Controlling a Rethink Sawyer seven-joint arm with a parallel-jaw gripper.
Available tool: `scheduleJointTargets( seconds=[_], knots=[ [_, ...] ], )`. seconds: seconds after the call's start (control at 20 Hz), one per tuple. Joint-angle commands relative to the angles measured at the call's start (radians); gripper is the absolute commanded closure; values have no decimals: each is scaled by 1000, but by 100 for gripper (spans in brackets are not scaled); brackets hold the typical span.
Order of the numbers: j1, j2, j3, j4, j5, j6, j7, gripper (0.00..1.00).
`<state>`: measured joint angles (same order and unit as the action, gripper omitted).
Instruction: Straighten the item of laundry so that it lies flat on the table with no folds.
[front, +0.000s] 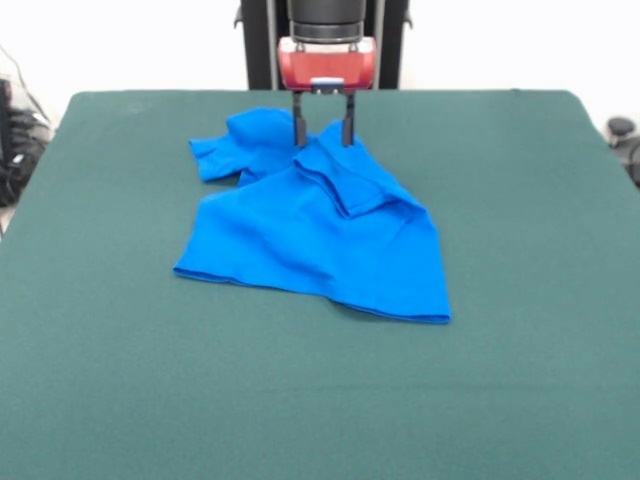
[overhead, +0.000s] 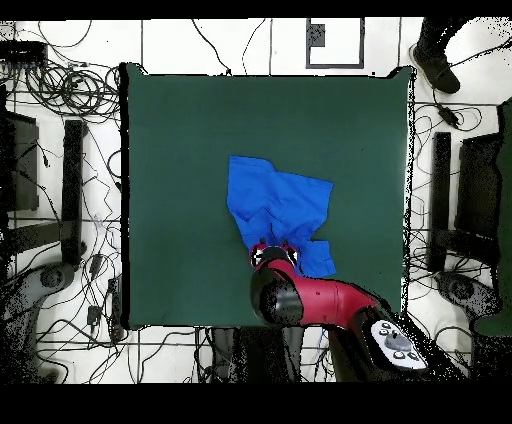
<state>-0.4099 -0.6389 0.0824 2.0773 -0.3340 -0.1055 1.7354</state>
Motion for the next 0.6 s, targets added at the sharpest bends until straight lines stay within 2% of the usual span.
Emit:
scheduleJointTargets(
  seconds=[0.05,0.3,0.6],
  knots=[
    [43,20,86,-13,34,40,155,0],
    [63,-24,68,-19,55,100,146,0],
    [58,-23,71,-29,52,106,140,0]
  ],
)
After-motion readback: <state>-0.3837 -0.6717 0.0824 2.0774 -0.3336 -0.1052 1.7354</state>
